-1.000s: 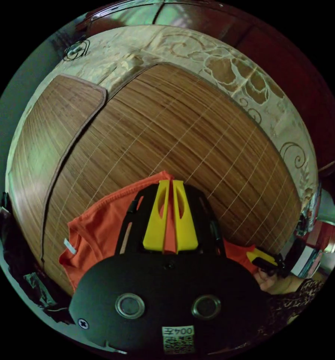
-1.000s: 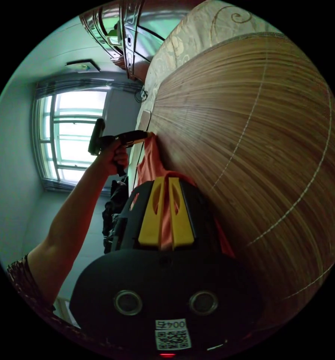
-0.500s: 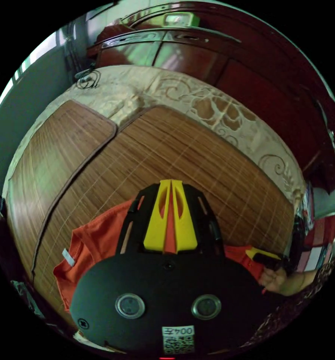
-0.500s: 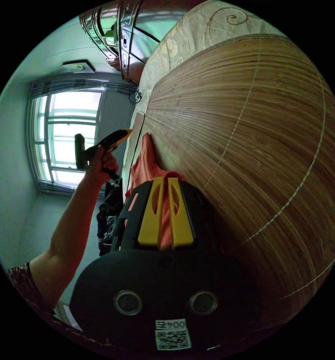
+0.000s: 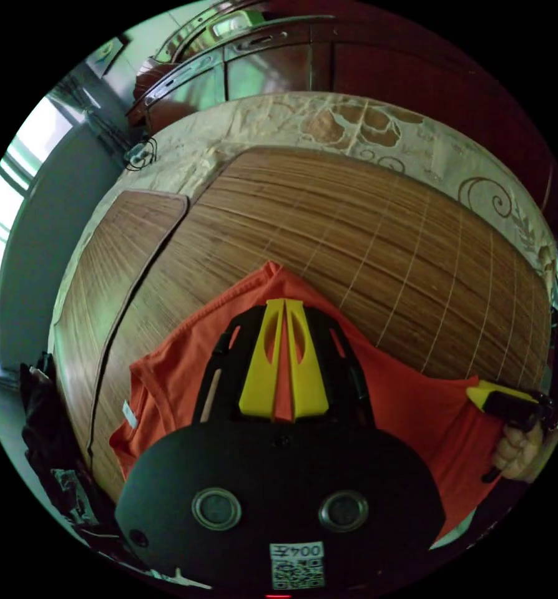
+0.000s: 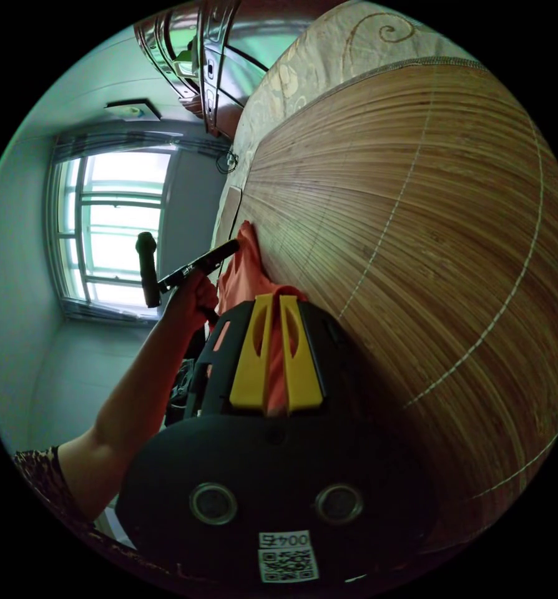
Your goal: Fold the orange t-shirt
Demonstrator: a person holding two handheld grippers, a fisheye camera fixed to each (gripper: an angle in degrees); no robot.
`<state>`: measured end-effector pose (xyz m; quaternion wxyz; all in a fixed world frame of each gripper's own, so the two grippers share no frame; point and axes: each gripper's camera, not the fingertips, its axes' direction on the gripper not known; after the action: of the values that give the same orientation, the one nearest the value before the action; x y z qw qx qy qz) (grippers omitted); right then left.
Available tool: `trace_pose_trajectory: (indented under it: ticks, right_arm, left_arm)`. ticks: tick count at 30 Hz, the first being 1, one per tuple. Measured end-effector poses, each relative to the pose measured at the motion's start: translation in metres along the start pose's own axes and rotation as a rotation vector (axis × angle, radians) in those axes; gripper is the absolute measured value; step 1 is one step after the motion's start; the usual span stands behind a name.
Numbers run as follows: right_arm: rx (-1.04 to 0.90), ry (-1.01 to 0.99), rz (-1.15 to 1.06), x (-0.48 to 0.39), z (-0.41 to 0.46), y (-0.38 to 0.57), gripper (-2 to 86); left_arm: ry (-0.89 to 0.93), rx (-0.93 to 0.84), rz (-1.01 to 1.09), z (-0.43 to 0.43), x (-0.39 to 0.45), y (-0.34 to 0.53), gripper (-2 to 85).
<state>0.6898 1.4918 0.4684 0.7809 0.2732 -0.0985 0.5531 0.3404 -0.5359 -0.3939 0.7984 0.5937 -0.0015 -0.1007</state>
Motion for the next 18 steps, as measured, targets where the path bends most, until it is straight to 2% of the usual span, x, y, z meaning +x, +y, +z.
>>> trace_pose_trajectory:
  ticks: [3,5,12,15,18]
  right_arm:
    - [0.0,-0.002,0.001,-0.004,0.003,0.012,0.5]
    - [0.002,0.003,-0.003,-0.007,0.006,0.019,0.7]
    - [-0.006,-0.016,-0.017,-0.02,0.018,0.05,3.0]
    - [-0.015,-0.045,-0.03,-0.027,0.023,0.066,3.3]
    - [-0.016,-0.005,-0.078,-0.04,0.023,0.089,1.4]
  left_arm:
    - [0.006,0.028,-0.011,-0.02,-0.006,0.026,0.9]
    - [0.017,-0.075,0.025,-0.015,-0.005,0.042,0.9]
    - [0.032,0.064,-0.14,-0.109,-0.026,0.118,0.9]
    - [0.055,0.105,-0.183,-0.173,-0.029,0.197,0.9]
    - [0.03,0.064,-0.235,-0.232,-0.026,0.303,0.9]
